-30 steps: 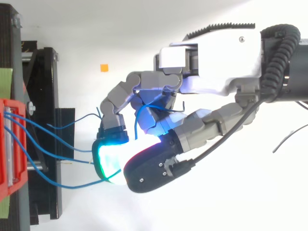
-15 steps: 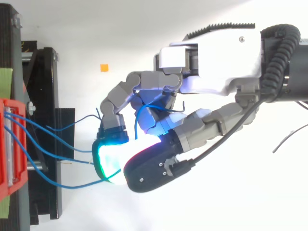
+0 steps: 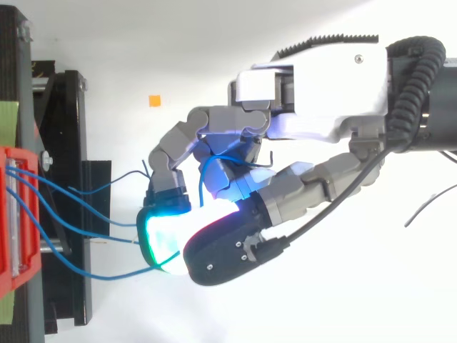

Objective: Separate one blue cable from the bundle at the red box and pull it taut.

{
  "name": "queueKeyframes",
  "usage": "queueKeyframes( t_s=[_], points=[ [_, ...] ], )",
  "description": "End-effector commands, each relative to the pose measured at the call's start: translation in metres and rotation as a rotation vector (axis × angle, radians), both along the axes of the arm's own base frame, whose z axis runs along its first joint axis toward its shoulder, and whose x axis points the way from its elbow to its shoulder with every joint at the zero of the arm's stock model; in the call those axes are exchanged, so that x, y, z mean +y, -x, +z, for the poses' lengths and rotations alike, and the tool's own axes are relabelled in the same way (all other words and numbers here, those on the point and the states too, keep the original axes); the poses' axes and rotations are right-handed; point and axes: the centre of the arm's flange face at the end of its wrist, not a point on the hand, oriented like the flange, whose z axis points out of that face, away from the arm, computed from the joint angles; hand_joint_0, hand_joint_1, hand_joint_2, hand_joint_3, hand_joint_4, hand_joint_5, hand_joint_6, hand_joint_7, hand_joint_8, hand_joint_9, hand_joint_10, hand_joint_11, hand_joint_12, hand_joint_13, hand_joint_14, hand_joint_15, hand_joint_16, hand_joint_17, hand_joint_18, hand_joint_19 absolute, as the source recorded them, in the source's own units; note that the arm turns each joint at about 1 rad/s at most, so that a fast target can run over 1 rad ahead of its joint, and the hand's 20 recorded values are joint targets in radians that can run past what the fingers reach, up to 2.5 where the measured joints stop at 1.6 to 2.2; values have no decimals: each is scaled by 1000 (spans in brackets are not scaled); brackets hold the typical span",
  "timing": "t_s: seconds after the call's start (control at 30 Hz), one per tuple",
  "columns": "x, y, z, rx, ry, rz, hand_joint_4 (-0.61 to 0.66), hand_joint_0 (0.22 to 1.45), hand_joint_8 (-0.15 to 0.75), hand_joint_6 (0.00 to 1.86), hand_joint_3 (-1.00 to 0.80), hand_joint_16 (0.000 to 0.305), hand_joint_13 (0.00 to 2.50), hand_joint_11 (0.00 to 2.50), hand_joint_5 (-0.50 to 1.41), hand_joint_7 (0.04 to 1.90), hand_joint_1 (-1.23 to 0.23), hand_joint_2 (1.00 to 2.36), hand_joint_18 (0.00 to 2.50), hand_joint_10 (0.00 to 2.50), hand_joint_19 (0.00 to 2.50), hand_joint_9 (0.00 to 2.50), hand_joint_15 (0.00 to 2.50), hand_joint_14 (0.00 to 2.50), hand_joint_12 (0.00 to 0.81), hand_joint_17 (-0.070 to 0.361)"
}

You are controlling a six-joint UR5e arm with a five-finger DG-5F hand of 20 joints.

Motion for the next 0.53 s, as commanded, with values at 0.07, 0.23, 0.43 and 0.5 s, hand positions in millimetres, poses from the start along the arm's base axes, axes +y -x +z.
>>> queueKeyframes(
  t_s=[0.07, 0.23, 0.43, 0.5],
  points=[
    [-1, 0, 0, 0, 0, -1, -146, 584, 298, 881, 14, 66, 932, 1949, -118, 1021, -718, 1211, 1272, 2500, 727, 411, 1116, 2500, 481, 148],
    [-1, 0, 0, 0, 0, -1, -150, 583, 298, 881, 11, 65, 933, 1946, -118, 1014, -719, 1218, 1269, 2500, 731, 411, 1126, 2500, 482, 146],
    [1, 0, 0, 0, 0, 1, -148, 582, 296, 881, 4, 65, 932, 1942, -118, 1023, -718, 1226, 1262, 2500, 737, 410, 1115, 2500, 480, 147],
    [-1, 0, 0, 0, 0, -1, -146, 581, 296, 881, 5, 65, 933, 1917, -118, 1020, -717, 1227, 1262, 2500, 734, 410, 1125, 2500, 482, 147]
  ],
)
